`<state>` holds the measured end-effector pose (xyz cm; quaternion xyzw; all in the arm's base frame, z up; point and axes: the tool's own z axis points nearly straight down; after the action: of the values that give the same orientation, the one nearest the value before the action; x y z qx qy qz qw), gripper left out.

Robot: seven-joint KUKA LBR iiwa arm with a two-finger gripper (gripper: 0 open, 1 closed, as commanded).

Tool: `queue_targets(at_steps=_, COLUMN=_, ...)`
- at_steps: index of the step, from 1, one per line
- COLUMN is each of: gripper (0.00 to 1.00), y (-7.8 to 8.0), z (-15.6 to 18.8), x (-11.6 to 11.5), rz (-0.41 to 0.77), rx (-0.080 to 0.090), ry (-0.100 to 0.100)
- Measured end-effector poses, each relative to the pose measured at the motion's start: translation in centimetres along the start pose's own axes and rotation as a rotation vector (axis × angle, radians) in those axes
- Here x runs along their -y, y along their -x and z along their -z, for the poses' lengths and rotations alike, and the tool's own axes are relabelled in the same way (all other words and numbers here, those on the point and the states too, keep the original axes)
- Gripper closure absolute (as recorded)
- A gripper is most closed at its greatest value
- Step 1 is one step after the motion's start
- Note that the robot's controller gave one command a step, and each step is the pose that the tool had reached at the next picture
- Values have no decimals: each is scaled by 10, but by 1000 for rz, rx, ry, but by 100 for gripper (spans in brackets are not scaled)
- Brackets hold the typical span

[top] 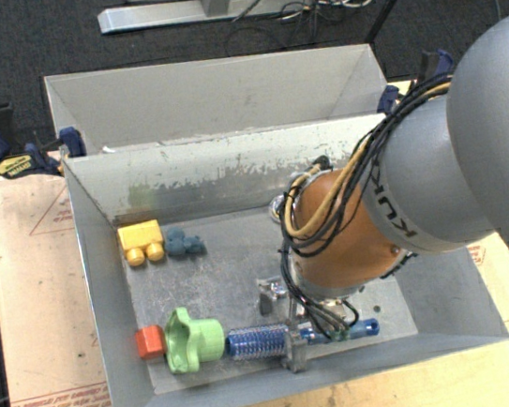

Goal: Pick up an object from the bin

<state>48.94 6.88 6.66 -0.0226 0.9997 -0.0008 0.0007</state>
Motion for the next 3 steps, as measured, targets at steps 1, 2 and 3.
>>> queue_targets(at_steps=1, gripper=0, y=-3, z=33, x=-26, rz=-137, rx=1, ry=4)
queue_targets(at_steps=2, gripper=0, y=-3, z=53, x=-19, rz=-168, rx=1, ry=3)
queue_targets(at_steps=3, gripper=0, y=-7, z=2, x=-26, rz=-222, rx=4, ry=4)
